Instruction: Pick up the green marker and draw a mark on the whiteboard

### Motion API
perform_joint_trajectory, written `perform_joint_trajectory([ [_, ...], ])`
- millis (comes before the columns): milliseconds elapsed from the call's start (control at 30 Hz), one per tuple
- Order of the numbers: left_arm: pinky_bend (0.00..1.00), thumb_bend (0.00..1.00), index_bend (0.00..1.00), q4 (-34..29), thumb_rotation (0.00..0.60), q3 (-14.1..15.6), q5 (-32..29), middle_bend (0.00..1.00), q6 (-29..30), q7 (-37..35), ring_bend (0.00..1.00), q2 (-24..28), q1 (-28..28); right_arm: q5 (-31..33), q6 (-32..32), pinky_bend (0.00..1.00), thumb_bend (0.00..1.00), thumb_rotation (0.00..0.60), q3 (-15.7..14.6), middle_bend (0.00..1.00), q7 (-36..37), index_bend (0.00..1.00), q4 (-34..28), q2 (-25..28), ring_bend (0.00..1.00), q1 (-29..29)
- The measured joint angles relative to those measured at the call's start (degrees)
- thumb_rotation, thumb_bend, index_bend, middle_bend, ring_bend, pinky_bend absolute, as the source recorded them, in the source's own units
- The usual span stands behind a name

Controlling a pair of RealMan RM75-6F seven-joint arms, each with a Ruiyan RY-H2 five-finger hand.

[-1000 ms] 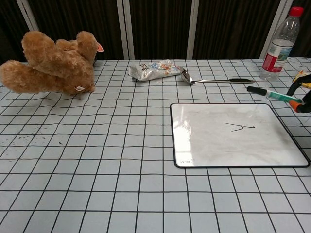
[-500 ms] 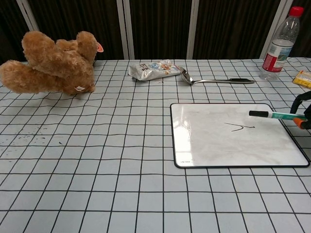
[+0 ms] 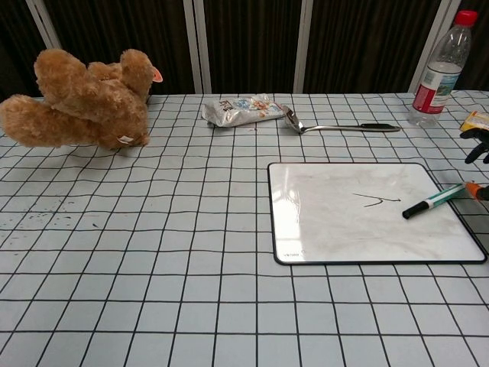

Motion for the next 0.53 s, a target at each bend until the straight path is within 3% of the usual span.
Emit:
perform_joint_trajectory([
  [233, 0.0, 0.0, 0.0, 0.1, 0.6, -0.1, -0.1, 0.0, 0.4, 0.1, 0.0, -0.1, 0.2, -6.0, 2.1, 0.24, 0.43, 0.6, -1.5, 0.17, 2.5, 0.0, -7.8, 6.2, 0.11, -2.0],
  [433, 0.0, 0.0, 0.0, 0.7, 0.6, -0.2, -0.1, 0.0, 1.1, 0.7, 0.0, -0.2, 0.5, -17.0, 5.7, 0.09, 0.42, 0.6, -4.5, 0.02, 7.3, 0.0, -15.8, 14.1, 0.0, -5.0],
  [533, 0.0, 0.0, 0.0, 1.2, 0.6, -0.4, -0.3, 0.0, 1.4, 1.4, 0.0, -0.3, 0.6, -23.7, 9.0, 0.03, 0.38, 0.6, -7.0, 0.0, 9.9, 0.0, -18.3, 18.4, 0.0, -7.3],
])
